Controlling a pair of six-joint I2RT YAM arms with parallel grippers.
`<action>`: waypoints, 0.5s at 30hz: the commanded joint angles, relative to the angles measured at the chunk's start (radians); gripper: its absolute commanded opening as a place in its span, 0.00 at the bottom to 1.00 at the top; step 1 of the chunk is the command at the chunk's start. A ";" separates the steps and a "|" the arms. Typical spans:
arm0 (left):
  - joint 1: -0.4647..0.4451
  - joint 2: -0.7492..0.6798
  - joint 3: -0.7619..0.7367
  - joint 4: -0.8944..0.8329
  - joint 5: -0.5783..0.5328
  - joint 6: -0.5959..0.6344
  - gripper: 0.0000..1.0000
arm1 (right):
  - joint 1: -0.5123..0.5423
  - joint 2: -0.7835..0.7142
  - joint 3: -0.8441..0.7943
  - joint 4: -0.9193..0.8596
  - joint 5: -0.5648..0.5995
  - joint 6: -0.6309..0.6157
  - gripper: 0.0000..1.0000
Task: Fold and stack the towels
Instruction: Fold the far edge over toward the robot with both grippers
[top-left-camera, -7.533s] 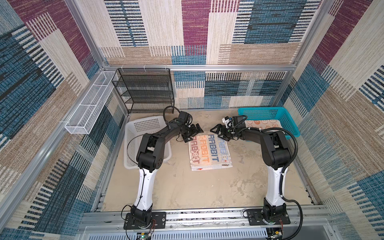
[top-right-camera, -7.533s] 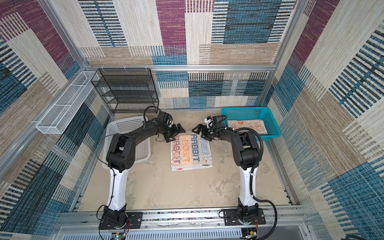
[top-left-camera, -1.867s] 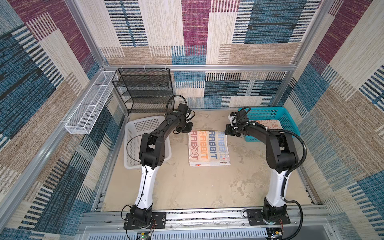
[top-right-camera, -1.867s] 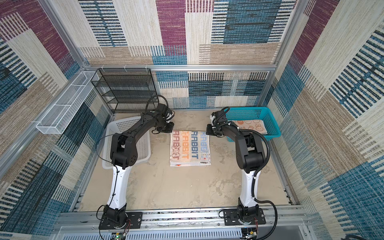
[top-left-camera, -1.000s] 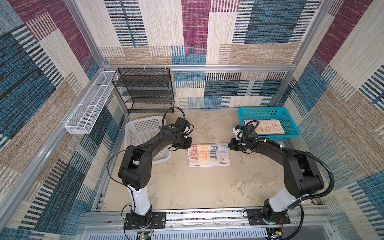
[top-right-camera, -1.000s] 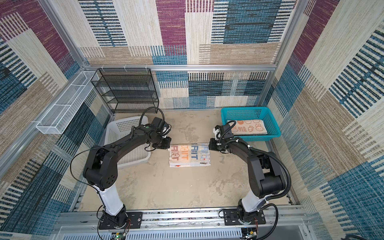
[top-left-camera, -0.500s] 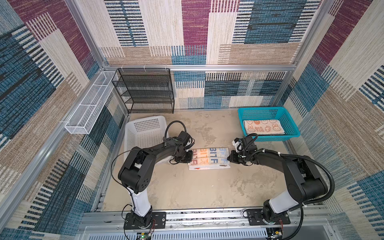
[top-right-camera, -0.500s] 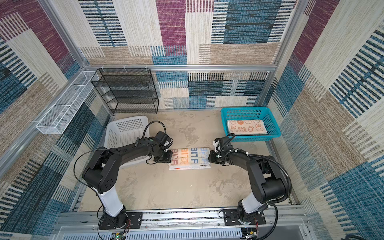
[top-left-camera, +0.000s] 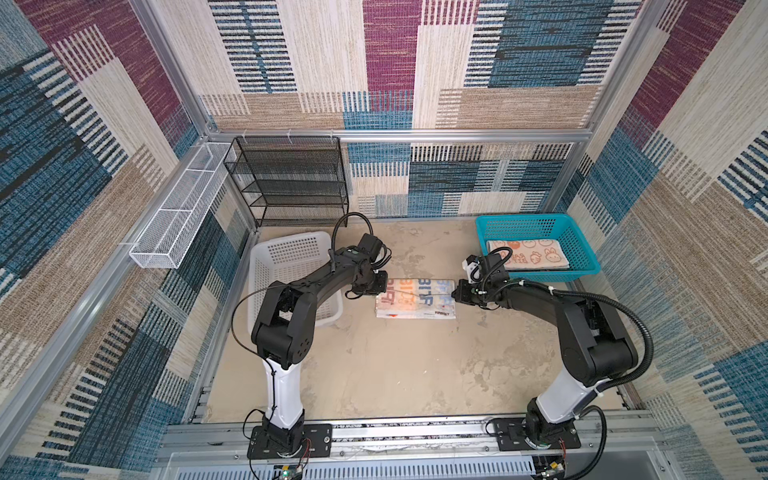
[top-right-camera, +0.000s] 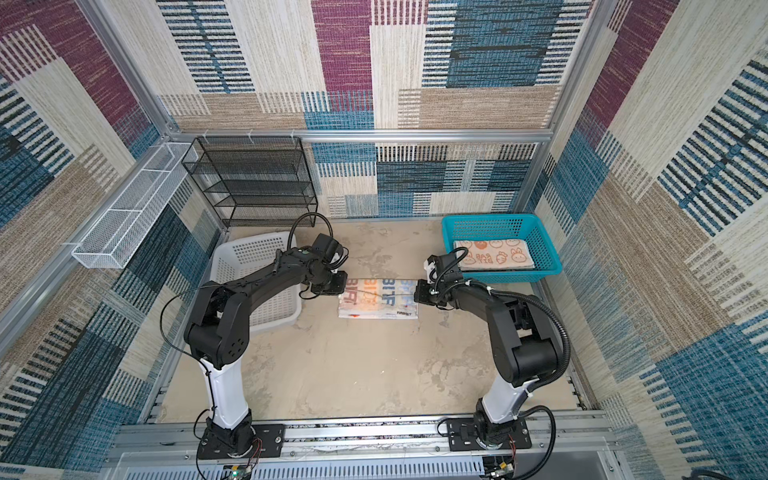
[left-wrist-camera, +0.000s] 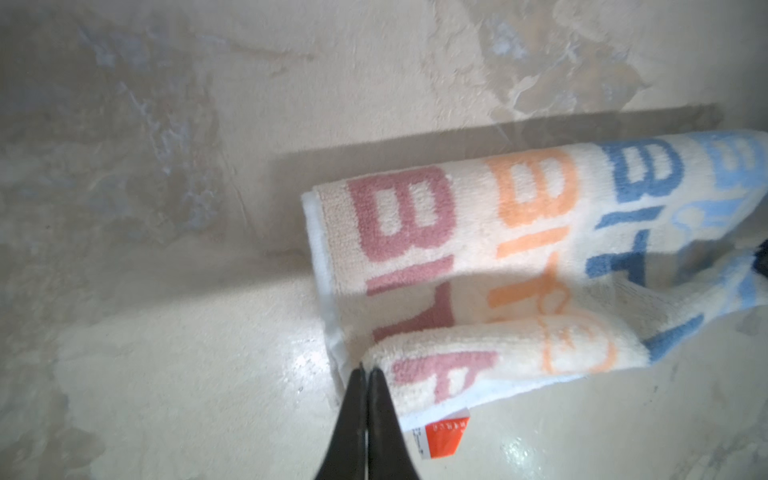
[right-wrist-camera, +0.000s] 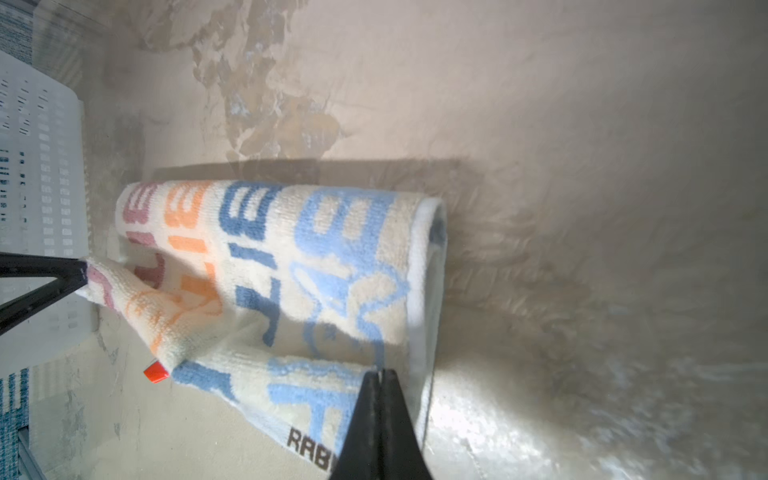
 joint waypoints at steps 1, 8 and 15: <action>0.002 -0.032 -0.007 -0.065 -0.017 0.038 0.00 | 0.000 -0.032 0.000 -0.037 0.014 -0.011 0.00; -0.003 -0.117 -0.134 -0.017 -0.007 0.015 0.00 | 0.007 -0.093 -0.079 -0.020 -0.018 0.001 0.00; -0.018 -0.099 -0.192 0.038 0.036 -0.007 0.00 | 0.021 -0.053 -0.146 0.045 -0.050 0.027 0.01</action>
